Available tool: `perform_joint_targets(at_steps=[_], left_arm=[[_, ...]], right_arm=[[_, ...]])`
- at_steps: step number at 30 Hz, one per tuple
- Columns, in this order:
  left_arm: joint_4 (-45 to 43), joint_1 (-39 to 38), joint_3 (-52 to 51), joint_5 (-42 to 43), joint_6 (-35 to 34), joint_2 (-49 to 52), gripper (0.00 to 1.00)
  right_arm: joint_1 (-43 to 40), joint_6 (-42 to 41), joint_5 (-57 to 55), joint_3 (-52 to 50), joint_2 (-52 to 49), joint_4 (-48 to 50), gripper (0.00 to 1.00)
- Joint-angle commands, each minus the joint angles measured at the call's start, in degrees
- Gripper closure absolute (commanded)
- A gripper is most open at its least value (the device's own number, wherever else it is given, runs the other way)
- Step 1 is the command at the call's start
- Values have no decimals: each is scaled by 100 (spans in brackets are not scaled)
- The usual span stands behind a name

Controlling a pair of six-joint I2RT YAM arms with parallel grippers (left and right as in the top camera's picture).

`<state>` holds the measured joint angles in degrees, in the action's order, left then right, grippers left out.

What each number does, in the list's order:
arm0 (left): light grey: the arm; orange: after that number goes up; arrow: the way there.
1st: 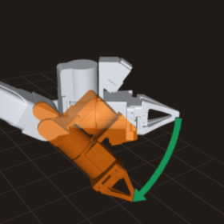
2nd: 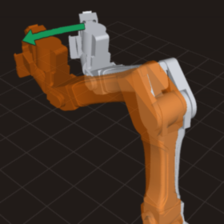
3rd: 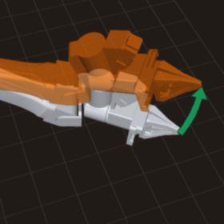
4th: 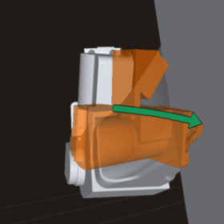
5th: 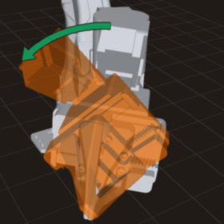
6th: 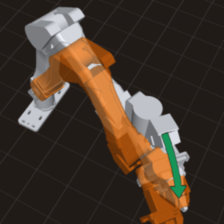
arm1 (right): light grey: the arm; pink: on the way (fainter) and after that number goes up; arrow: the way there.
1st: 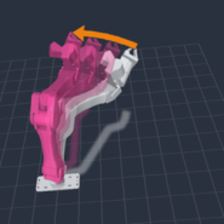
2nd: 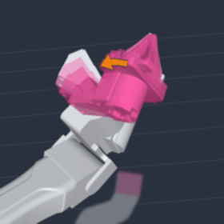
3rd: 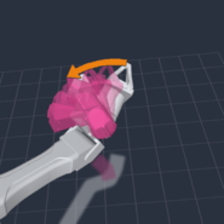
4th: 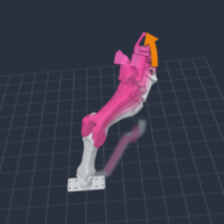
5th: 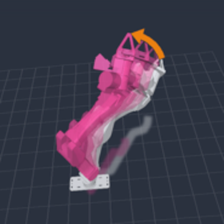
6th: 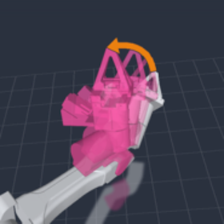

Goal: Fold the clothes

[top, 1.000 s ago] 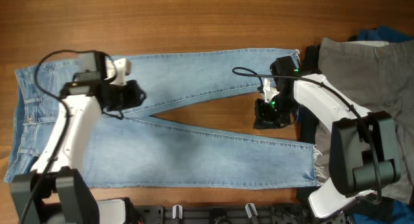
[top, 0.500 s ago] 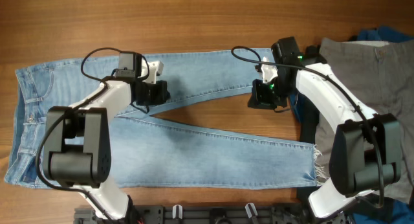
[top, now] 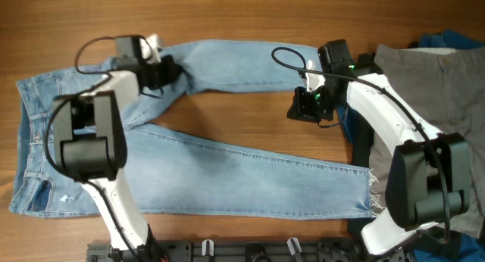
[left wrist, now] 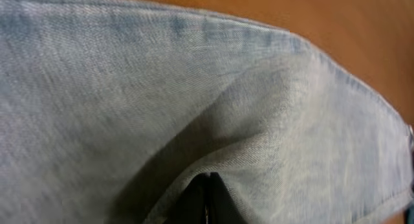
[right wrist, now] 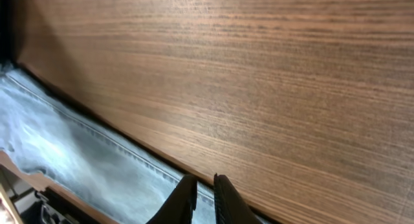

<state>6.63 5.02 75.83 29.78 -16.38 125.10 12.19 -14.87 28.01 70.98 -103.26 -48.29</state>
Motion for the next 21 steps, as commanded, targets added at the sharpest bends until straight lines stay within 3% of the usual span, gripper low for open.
perform_joint_targets(at_steps=[1, 8, 10, 15, 18, 21], left_arm=[[719, 396, 881, -1021, 7, 501, 96], [2909, 415, 2527, -728, 1113, 358, 91], [3438, 415, 2769, -728, 1368, 219, 85], [4570, 415, 2883, -734, 1582, -413, 69], [5217, 437, 2883, -1222, 1598, -717, 55], [5681, 531, 2883, -2208, 1572, -855, 51]], right_arm=[[13, -76, 96, 118, 131, 223, 87], [13, -310, -597, 103, 129, -50, 77], [13, -280, -643, 101, 129, -236, 72], [13, -83, -651, 101, 127, 417, 75], [13, -160, -533, 101, 127, 203, 73], [17, 11, -546, 92, 127, -232, 73]])
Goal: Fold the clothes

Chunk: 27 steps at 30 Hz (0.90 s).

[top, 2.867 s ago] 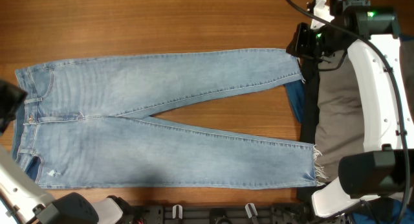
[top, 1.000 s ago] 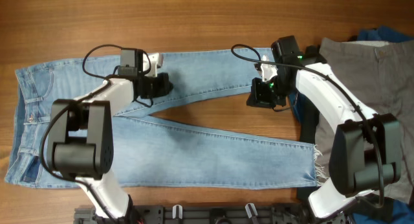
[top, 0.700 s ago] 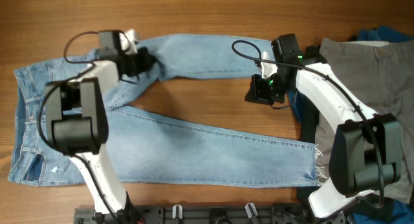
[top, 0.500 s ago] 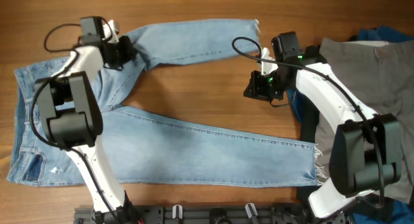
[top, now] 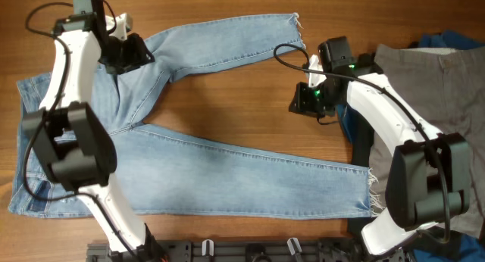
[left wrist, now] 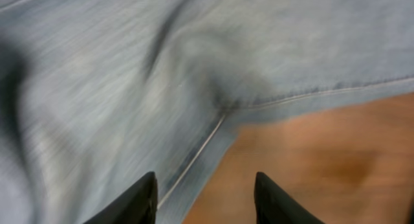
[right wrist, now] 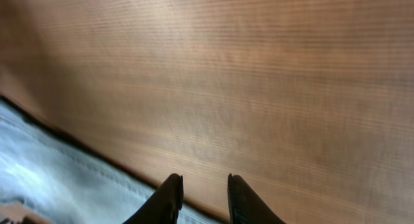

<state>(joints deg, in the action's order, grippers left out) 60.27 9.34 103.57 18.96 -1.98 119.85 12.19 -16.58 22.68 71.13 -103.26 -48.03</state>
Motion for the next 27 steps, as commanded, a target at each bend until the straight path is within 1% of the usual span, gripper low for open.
perform_joint_targets(at_steps=[1, 2, 3, 5, 6, 7, 11, 16, 20, 23, 25, 27], left_arm=[[492, 199, 107, -1532, -111, -337, 56], [619, 334, 94, -1829, -457, -321, 64], [667, 474, 48, -1947, -708, -286, 71], [599, 817, -136, -1952, -1119, -249, 88], [514, 1014, -260, -1941, -1318, -240, 94], [420, 1158, -380, -1919, -1436, -227, 96], [-195, 1794, -1060, -1478, -1475, -186, 96], [-1388, 2286, -2109, -1451, -1475, -186, 96], [-2144, 2612, -2780, -1473, -1547, -153, 96], [-2396, 3016, -3126, -1829, -1886, -94, 96], [-2400, 3351, -3248, -2234, -2149, -42, 96], [-2387, 3705, -3300, -2444, -2302, 0, 96]], right_arm=[[20, 332, -15, 76, 127, -420, 72], [20, 470, -15, 76, 127, -531, 71], [20, 518, -17, 76, 127, -570, 70], [20, 525, -15, 76, 127, -595, 70], [20, 525, -13, 76, 127, -590, 70], [20, 522, -13, 76, 127, -590, 70], [20, 529, -15, 76, 127, -579, 70], [20, 496, -11, 76, 127, -140, 70], [20, 422, 11, 76, 127, 179, 70], [20, 396, 9, 76, 127, 321, 70], [20, 345, 9, 76, 127, 393, 70], [20, 289, 7, 76, 127, 452, 70]])
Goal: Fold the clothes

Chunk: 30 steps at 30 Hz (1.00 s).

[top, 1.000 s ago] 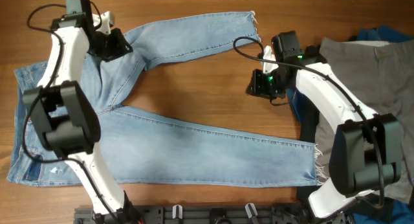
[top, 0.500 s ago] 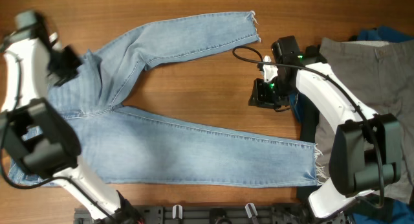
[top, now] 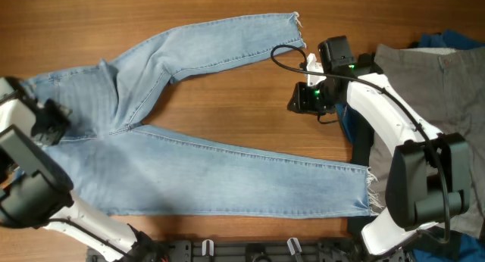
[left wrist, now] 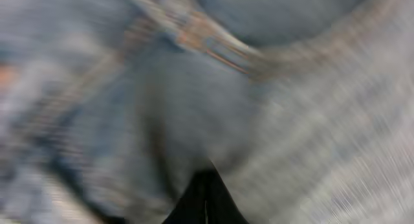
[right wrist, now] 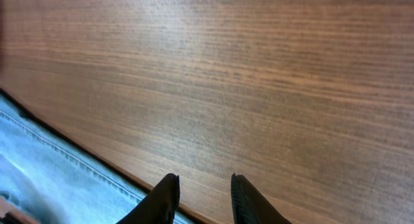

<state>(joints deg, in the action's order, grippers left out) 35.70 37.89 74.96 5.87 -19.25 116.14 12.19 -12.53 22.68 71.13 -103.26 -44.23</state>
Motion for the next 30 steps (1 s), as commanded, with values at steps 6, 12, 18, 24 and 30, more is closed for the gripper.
perform_joint_targets(at_steps=[6, 12, 18, 24, 30], left_arm=[[-422, 1816, -433, 1060, 120, 363, 96], [-518, 1399, -396, 2225, 933, 107, 88], [-334, 431, -396, 2562, 1829, -693, 80], [-238, -616, -396, 2024, 2052, -1322, 62], [66, -1005, -396, 1934, 2052, -1340, 67]], right_arm=[[20, -116, -144, 76, 127, 883, 69], [20, -704, -343, 74, 122, 1226, 69], [20, -715, -348, 76, 122, -876, 70], [20, -638, -387, 13, 122, -2343, 72], [24, -765, -505, -953, 122, -1585, 79]])
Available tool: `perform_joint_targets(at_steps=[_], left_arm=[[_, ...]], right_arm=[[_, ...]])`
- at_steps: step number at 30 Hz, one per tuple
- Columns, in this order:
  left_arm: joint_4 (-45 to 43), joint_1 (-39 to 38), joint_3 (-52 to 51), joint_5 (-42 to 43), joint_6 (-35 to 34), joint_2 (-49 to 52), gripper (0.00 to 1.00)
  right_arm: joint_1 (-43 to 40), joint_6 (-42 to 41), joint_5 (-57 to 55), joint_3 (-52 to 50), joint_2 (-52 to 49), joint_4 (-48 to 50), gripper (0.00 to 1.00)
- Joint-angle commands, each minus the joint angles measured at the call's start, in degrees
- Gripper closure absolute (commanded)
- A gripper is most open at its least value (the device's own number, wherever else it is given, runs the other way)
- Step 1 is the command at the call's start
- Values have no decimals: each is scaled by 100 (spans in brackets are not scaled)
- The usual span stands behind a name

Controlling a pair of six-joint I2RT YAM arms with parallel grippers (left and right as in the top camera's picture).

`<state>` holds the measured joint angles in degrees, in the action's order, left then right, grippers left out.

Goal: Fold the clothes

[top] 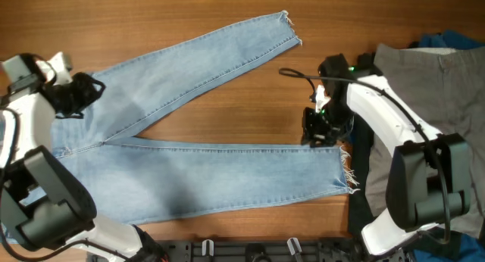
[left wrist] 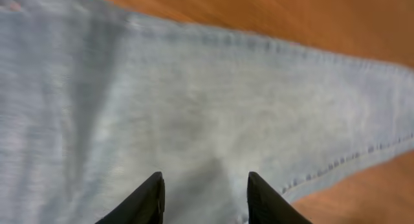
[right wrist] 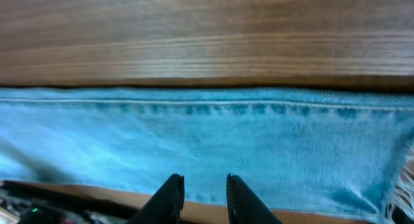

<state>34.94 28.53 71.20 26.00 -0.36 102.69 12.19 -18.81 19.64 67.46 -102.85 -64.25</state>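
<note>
Light blue jeans (top: 189, 171) lie flat, waist at the left. One leg runs up-right to a frayed hem (top: 288, 27). The other leg runs right to a hem (top: 345, 171). My left gripper (top: 79, 95) is open over the upper thigh, and the left wrist view shows denim (left wrist: 194, 101) under the spread left gripper (left wrist: 204, 198). My right gripper (top: 322, 132) hangs just above the lower leg's hem end. In the right wrist view the right gripper (right wrist: 202, 198) is open by a narrow gap over that leg (right wrist: 213, 140), holding nothing.
A grey garment (top: 428, 73) and a blue one (top: 455, 38) lie at the right, beside my right arm. Bare wooden table (top: 250, 103) shows between the two legs. A dark rail (top: 250, 251) runs along the front edge.
The jeans have shifted left and the upper leg lies straighter. My left gripper was shut at the waist at the far left and is now open over the thigh. My right gripper has moved down to the lower hem.
My left gripper was shut on the upper leg near the crotch, my right shut over bare wood. Then both were open and the upper leg angled up-right. Then the left was shut at the waist. Now the jeans lie further left with both grippers open.
</note>
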Motion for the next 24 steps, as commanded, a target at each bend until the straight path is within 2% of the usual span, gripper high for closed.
perform_joint_targets(at_steps=[1, 6, 10, 14, 18, 20, 24], left_arm=[[162, -68, -20, 17, 166, 4, 67], [179, -70, -20, 627, 166, 4, 63], [225, -68, -20, 634, 166, 4, 63], [269, -68, -20, 634, 164, 4, 63], [284, -68, -20, 636, 164, 4, 60], [317, -68, -20, 638, 164, 4, 59], [439, -68, -20, 686, 164, -28, 58]], right_arm=[[24, -332, -341, -811, 81, 706, 81], [9, -859, -483, -1814, 72, 2181, 94], [-197, -859, -876, -1860, -28, 2581, 96], [-691, -1147, -1290, -1856, -175, 3748, 96], [-1270, -992, -896, -1716, -216, 4885, 96], [-1425, -216, -129, -1508, -155, 5110, 87], [-1480, 378, 1235, -898, 225, 4970, 77]])
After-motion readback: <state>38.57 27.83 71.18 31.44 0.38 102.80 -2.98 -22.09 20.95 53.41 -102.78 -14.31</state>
